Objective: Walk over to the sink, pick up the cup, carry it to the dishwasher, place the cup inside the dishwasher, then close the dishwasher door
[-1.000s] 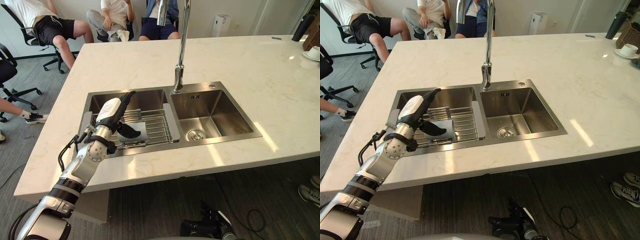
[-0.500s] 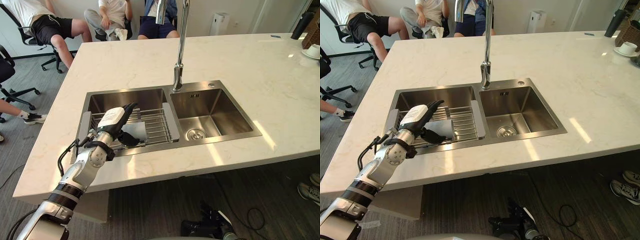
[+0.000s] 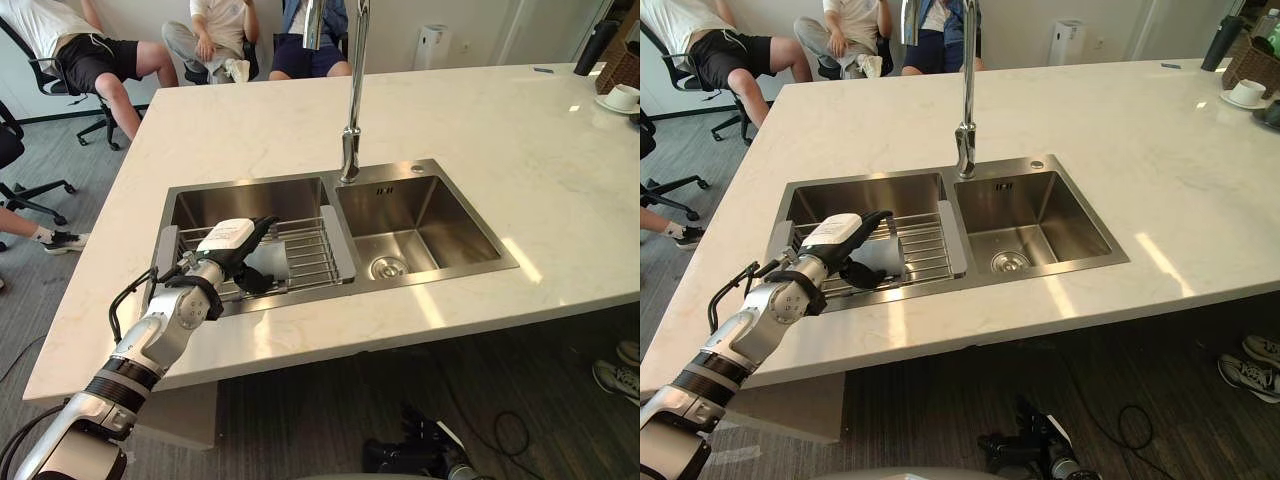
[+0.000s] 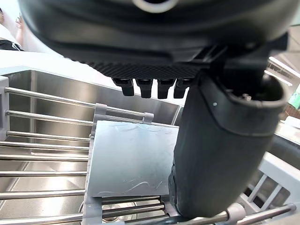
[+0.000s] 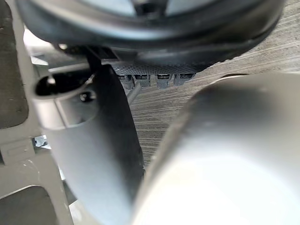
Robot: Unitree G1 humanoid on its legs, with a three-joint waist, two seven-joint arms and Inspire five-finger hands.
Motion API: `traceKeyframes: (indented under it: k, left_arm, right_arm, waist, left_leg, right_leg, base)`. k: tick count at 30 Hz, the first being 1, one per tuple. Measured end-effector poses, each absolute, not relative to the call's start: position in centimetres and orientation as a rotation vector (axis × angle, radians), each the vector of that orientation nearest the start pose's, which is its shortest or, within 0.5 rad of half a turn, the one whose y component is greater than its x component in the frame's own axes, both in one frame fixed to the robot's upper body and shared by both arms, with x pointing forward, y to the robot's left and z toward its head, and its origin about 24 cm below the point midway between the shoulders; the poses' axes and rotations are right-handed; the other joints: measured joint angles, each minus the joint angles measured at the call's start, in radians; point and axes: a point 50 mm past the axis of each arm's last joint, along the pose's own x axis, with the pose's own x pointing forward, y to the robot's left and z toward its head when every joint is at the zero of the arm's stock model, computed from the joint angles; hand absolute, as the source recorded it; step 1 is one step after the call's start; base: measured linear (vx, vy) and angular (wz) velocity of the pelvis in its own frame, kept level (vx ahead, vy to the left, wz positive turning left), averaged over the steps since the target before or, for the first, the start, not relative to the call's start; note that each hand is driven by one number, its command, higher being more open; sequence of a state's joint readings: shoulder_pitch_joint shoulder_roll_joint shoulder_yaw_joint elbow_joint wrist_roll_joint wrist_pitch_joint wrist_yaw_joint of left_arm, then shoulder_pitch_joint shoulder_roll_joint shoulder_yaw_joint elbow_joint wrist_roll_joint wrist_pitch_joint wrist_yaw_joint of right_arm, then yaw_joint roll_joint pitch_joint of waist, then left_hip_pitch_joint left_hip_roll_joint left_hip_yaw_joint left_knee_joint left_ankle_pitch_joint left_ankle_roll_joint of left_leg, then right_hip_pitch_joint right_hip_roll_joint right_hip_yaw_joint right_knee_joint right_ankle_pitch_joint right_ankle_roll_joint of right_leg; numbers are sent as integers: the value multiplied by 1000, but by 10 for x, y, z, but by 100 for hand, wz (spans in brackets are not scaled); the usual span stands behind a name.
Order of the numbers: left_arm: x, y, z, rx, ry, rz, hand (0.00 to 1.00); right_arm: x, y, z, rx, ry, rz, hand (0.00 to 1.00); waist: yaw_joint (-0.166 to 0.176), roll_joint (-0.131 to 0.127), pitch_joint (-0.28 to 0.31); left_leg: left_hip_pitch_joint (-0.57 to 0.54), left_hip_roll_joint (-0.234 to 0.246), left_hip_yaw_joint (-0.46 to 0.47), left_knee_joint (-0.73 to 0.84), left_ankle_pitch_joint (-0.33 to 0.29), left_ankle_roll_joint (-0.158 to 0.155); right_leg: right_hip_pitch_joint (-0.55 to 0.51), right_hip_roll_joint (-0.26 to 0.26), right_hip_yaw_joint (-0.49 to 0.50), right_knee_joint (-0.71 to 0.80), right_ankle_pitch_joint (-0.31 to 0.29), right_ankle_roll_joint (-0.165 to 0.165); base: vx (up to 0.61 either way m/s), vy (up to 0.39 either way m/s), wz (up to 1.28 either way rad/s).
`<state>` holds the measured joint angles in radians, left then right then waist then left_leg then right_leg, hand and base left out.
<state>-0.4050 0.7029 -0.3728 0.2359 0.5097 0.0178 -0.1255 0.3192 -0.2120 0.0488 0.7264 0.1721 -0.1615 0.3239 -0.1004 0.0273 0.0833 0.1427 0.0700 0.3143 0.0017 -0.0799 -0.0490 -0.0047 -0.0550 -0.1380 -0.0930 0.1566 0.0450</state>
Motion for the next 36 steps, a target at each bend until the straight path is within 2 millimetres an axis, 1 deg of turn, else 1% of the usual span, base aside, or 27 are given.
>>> traceKeyframes:
  k: [8, 11, 16, 21, 25, 30, 31, 36]
  left_arm:
    - [327, 220, 97, 1321, 99, -368, 100]
    - [332, 222, 99, 1335, 145, -397, 100]
    - [335, 230, 100, 1303, 220, -420, 100]
    - [336, 239, 96, 1258, 276, -413, 100]
    - [334, 249, 86, 1254, 355, -406, 100]
    - [333, 255, 82, 1249, 380, -371, 100]
    - [332, 256, 81, 1247, 382, -365, 0]
    - [331, 263, 77, 1230, 399, -323, 0]
  right_arm:
    - [77, -212, -132, 81, 873, 143, 100]
    - [77, -214, -131, 76, 875, 144, 100]
    - [79, -214, -129, 75, 863, 159, 100]
    - [79, -214, -129, 76, 861, 161, 100]
    - [79, -214, -128, 78, 859, 163, 100]
    - [79, -213, -127, 81, 849, 172, 100]
    - [79, -213, -127, 82, 848, 174, 100]
    - [79, -212, -126, 85, 843, 183, 100]
  waist:
    - [-22, 12, 7]
    - [-25, 18, 11]
    - [-32, 29, 17]
    - [-41, 32, 19]
    - [-44, 37, 22]
    - [-44, 37, 23]
    - [-44, 37, 23]
    - [-43, 37, 27]
  left_leg:
    - [7, 0, 3, 0, -3, -1]
    - [7, 1, 9, 3, -7, -3]
    - [7, 3, 17, 3, -8, -2]
    - [7, 4, 17, 3, -8, -2]
    - [7, 5, 19, 3, -9, -3]
    - [7, 9, 25, 6, -12, -7]
    - [7, 9, 26, 6, -13, -8]
    - [7, 14, 27, 10, -15, -11]
  right_leg:
    - [0, 1, 12, 0, 3, 0]
    - [-4, 2, 22, 0, 6, 0]
    - [-11, 2, 29, 0, 8, 0]
    - [-12, 2, 31, 0, 8, 0]
    - [-14, 2, 33, 0, 8, 0]
    - [-15, 5, 38, 0, 8, 0]
    - [-15, 6, 39, 0, 8, 0]
    - [-15, 10, 39, -1, 7, -1]
  base:
    - [-2, 0, -4]
    - [-31, -12, -11]
    - [-20, -11, -8]
    - [0, 0, 0]
    - [0, 0, 0]
    - [-11, -8, -2]
    - [-20, -18, -5]
    - [-4, -4, -1]
